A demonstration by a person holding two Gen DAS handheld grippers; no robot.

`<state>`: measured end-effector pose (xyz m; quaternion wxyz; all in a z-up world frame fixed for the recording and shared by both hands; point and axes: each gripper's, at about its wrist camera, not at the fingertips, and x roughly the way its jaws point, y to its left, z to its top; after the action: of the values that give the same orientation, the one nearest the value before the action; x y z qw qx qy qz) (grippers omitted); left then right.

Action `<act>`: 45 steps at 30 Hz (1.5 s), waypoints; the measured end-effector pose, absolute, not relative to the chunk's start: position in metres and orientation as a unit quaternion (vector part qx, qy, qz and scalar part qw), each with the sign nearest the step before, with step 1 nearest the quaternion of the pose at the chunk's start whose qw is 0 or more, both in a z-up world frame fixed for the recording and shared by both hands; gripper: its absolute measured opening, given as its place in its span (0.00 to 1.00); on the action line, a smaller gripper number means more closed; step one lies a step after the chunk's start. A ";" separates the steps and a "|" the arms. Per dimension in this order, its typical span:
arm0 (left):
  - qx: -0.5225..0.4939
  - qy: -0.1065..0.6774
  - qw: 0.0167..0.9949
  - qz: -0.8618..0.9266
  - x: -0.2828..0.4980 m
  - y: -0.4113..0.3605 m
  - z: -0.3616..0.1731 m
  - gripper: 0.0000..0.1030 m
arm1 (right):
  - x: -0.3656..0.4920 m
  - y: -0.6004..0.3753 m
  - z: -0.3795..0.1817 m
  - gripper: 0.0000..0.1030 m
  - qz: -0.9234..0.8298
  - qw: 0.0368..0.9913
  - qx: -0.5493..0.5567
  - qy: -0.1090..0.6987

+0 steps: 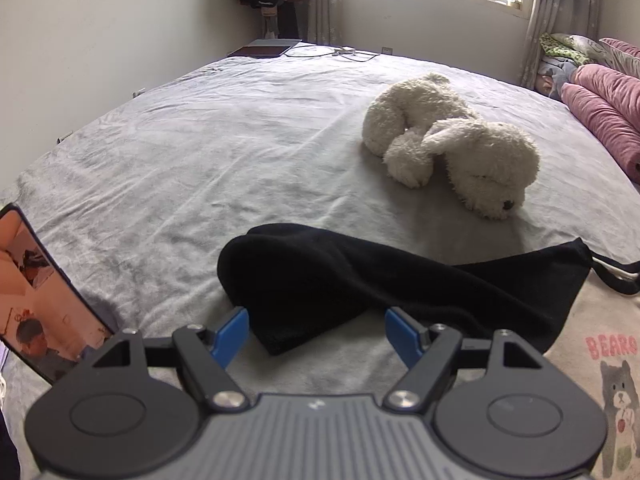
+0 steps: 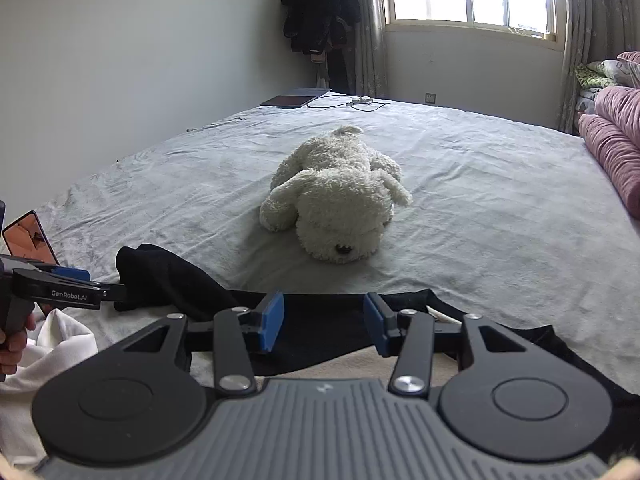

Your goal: Fold clothes

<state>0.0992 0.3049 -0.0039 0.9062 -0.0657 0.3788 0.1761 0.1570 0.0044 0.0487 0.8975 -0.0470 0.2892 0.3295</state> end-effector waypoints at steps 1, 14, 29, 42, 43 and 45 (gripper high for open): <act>-0.071 0.380 0.905 0.179 0.100 0.309 -0.008 0.74 | 0.159 0.010 0.045 0.48 0.330 0.897 -0.043 0.292; -0.217 0.352 0.893 0.176 0.094 0.378 -0.049 0.63 | 0.177 0.056 -0.026 0.48 0.346 0.885 0.044 0.307; -0.304 0.299 0.886 0.180 0.115 0.397 -0.013 0.57 | 0.160 0.067 -0.049 0.48 0.440 0.845 0.005 0.305; -0.288 0.291 0.873 0.265 0.149 0.391 -0.016 0.04 | 0.167 0.061 -0.054 0.48 0.441 0.842 0.030 0.310; -0.283 0.275 0.882 0.257 0.146 0.388 -0.010 0.04 | 0.167 0.060 -0.054 0.48 0.441 0.842 0.031 0.310; -0.277 0.237 0.902 0.232 0.139 0.383 0.004 0.04 | 0.167 0.060 -0.054 0.48 0.440 0.843 0.032 0.309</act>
<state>0.1390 0.3831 0.0035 0.9021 -0.2767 0.2369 0.2315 0.1667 0.0603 -0.0535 0.8425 0.0325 0.3089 0.4401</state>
